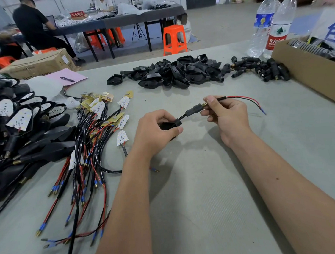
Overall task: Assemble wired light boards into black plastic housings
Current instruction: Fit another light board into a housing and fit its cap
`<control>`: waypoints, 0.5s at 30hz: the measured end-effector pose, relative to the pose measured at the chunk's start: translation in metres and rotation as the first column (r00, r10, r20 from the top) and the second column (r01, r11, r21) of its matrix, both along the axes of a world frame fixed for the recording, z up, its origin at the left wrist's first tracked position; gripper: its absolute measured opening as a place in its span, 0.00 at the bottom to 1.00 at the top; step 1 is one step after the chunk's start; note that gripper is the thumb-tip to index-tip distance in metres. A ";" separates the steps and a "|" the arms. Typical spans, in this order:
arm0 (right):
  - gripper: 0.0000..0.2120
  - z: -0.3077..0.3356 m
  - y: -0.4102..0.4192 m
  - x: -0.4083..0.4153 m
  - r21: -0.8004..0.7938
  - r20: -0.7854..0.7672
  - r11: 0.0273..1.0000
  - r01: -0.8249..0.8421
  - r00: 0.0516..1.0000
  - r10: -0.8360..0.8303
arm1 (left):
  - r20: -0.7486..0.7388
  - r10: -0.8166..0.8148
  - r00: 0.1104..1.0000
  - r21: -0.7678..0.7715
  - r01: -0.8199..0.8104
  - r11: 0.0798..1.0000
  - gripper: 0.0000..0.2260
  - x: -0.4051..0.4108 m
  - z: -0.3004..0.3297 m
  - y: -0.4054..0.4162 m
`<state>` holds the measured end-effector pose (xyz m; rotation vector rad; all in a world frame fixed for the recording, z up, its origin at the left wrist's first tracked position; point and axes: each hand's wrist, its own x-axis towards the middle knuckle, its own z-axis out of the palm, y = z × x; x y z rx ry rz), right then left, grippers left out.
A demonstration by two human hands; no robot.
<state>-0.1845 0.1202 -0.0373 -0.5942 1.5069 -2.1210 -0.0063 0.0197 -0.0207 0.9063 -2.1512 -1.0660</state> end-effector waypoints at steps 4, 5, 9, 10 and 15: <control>0.07 0.000 -0.001 0.003 0.031 -0.053 0.999 0.010 0.999 -0.008 | -0.051 -0.016 0.999 -0.012 0.015 1.000 0.08 -0.001 -0.001 0.001; 0.06 0.000 -0.002 0.003 0.035 -0.060 0.999 0.009 0.998 -0.007 | -0.064 -0.018 0.998 -0.020 0.016 1.000 0.08 -0.002 -0.002 0.001; 0.06 0.000 -0.002 0.006 0.037 -0.092 0.999 -0.024 0.995 0.027 | -0.109 -0.007 0.994 -0.041 0.003 0.999 0.08 -0.003 -0.003 0.002; 0.06 0.001 -0.002 0.006 0.030 -0.100 0.999 -0.040 0.994 0.043 | -0.107 0.001 0.994 -0.058 -0.007 0.998 0.08 -0.004 -0.003 0.002; 0.02 0.002 0.001 0.008 -0.033 -0.122 0.989 -0.145 0.983 0.140 | -0.114 0.060 0.992 -0.100 -0.071 0.992 0.11 -0.007 -0.006 0.003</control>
